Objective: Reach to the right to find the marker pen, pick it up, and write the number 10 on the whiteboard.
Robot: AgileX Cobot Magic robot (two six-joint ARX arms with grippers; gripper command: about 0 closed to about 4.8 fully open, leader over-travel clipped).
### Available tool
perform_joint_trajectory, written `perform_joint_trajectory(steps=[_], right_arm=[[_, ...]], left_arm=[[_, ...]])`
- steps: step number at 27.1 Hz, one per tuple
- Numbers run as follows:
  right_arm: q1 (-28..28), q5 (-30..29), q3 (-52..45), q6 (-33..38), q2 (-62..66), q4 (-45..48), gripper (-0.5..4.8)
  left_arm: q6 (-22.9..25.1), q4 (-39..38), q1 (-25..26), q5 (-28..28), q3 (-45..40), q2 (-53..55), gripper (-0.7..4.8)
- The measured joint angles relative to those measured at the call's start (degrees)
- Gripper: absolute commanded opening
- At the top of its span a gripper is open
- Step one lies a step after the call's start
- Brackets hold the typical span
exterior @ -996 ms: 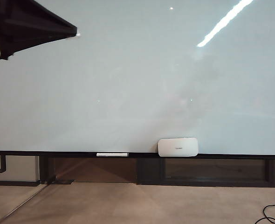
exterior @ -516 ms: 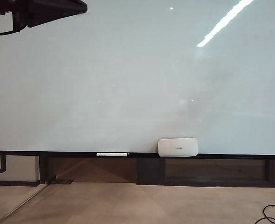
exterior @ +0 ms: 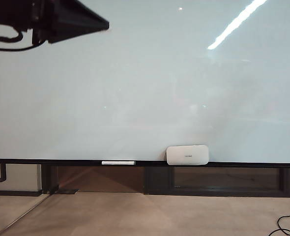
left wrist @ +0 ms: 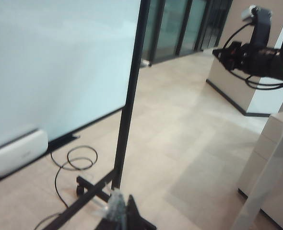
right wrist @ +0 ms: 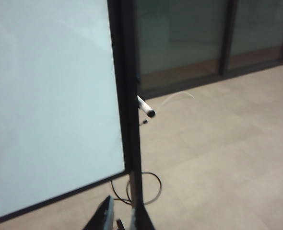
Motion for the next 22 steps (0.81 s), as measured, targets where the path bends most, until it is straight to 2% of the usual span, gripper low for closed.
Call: perform_joint_trajectory(steps=[8, 11, 14, 19, 22], right_arm=[[-0.85, -1.84, 2.91, -0.55, 2.51, -1.05, 0.49], [-0.85, -1.99, 3.69, -1.75, 5.07, -1.6, -0.08], [-1.55, -1.95, 5.09, -3.85, 8.35, -1.68, -0.08], [-6.21, -2.1, 9.14, -4.52, 15.47, -1.62, -0.08], [-8.48, -5.11, 9.4, -4.42, 16.9, -0.66, -0.08]], left_arm=[[0.68, 0.04, 0.02, 0.02, 1.88, 0.0, -0.06], [1.07, 0.04, 0.0, 0.09, 1.9, 0.33, -0.06], [1.92, -0.22, 0.02, 0.11, 1.88, 1.9, -0.06], [3.23, -0.02, 0.02, 0.48, 1.88, 3.78, -0.06], [3.63, 0.31, 0.02, 0.48, 1.88, 4.55, -0.06]])
